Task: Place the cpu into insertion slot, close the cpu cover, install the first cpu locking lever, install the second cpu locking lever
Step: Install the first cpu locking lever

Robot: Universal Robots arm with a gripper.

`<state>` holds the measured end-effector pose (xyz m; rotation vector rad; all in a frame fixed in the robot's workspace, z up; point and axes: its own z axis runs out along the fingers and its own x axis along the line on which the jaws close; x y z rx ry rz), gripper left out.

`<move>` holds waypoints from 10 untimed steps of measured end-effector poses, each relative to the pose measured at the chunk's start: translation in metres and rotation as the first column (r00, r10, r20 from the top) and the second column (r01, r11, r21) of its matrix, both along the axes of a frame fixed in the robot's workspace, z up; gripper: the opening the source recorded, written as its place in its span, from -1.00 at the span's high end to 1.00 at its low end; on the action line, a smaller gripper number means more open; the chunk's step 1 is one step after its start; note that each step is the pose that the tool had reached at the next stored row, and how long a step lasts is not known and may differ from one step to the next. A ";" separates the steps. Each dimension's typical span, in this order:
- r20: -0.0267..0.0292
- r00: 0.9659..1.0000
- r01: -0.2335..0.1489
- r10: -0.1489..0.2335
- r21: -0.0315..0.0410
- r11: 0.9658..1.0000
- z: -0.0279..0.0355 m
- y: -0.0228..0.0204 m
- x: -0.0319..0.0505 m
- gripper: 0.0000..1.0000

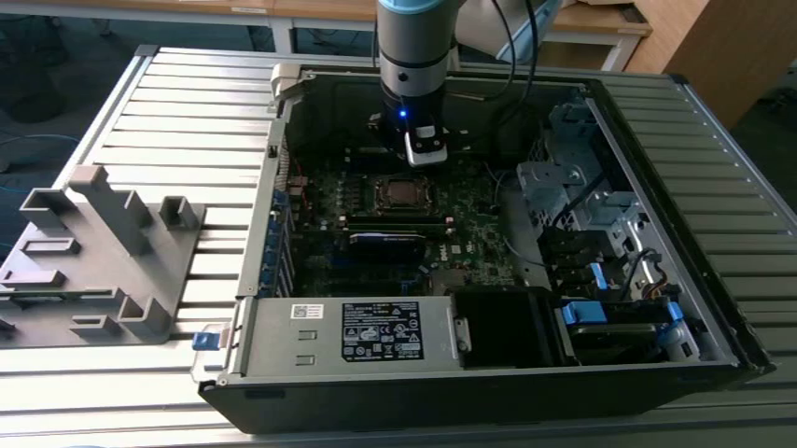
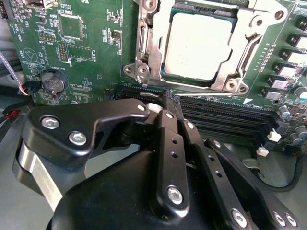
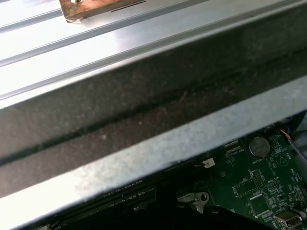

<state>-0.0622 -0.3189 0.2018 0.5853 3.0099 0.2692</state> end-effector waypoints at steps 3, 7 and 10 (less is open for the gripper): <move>0.000 1.000 0.000 0.000 0.000 1.000 0.0000 0.0000 0.0000 0.79; 0.009 1.000 0.000 0.000 -0.004 1.000 -0.0003 0.0001 -0.0001 0.79; 0.034 0.999 0.000 0.000 -0.019 1.000 -0.0008 0.0000 -0.0004 0.79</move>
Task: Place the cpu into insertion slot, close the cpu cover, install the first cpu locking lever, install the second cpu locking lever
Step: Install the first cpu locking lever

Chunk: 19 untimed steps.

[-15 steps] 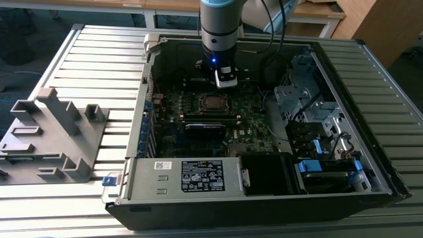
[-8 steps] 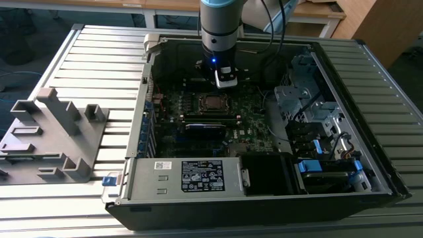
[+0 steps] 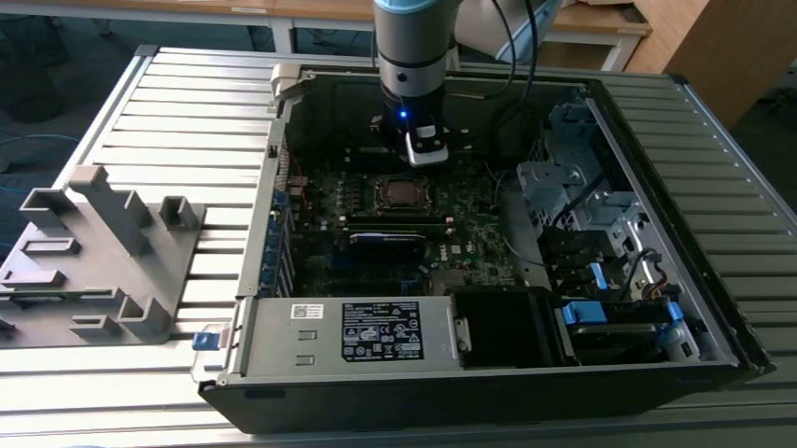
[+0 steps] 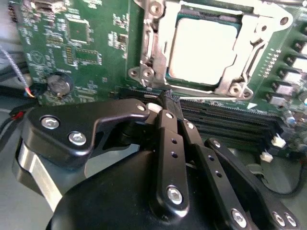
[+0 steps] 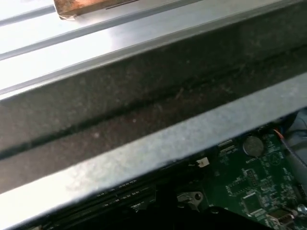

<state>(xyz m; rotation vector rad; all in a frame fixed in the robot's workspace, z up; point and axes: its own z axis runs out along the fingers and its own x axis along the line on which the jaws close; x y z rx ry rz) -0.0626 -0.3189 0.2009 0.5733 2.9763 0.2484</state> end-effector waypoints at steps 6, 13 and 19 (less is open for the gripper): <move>0.001 1.000 0.001 -0.001 0.000 1.000 0.0000 0.0001 -0.0001 0.79; 0.001 1.000 0.023 -0.023 0.000 1.000 0.0000 0.0012 -0.0061 0.79; 0.001 0.999 0.039 -0.039 0.000 0.999 -0.0001 0.0030 -0.0089 0.79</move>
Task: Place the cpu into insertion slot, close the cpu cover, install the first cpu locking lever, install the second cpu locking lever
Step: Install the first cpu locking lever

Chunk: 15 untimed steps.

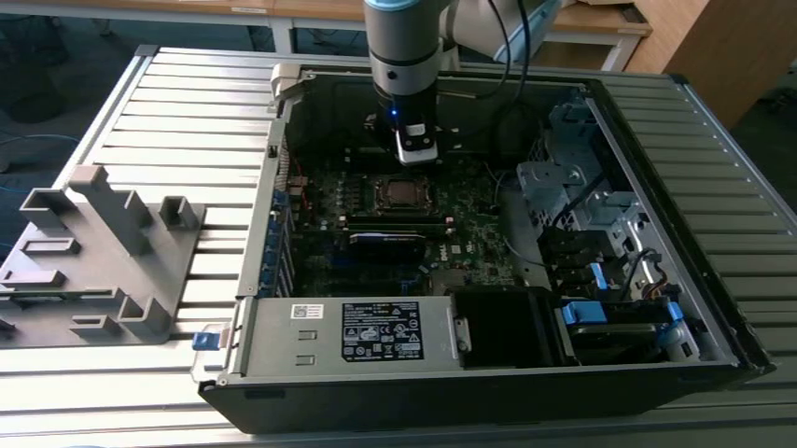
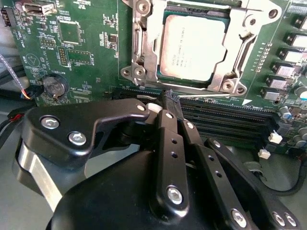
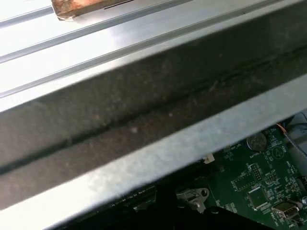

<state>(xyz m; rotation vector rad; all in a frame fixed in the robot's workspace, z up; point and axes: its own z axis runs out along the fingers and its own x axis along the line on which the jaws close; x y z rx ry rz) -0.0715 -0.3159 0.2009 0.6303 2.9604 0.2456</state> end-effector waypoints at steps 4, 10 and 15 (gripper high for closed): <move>0.000 1.000 0.004 -0.004 0.000 1.000 -0.0002 0.0038 -0.0002 0.79; 0.002 1.000 0.005 -0.005 0.001 1.000 -0.0012 0.0049 -0.0005 0.79; 0.002 1.000 0.005 -0.005 0.000 1.000 -0.0022 0.0048 -0.0006 0.79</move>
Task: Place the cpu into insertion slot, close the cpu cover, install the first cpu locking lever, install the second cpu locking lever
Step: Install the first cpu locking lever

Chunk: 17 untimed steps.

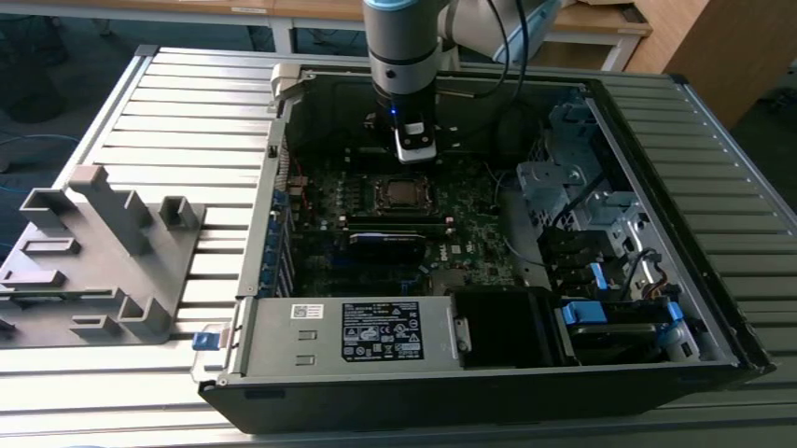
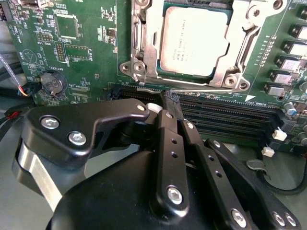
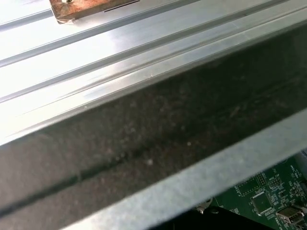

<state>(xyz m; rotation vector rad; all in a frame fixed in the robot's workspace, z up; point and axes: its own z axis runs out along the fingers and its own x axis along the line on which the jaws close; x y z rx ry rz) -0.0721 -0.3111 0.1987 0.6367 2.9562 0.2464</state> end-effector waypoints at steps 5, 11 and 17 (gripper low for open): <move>0.000 1.000 0.000 0.000 -0.005 1.000 -0.0004 0.0001 0.0000 0.79; 0.000 1.000 0.000 0.000 -0.011 1.000 -0.0017 0.0000 0.0000 0.79; 0.001 1.000 0.000 0.000 -0.015 1.000 -0.0016 0.0001 0.0000 0.79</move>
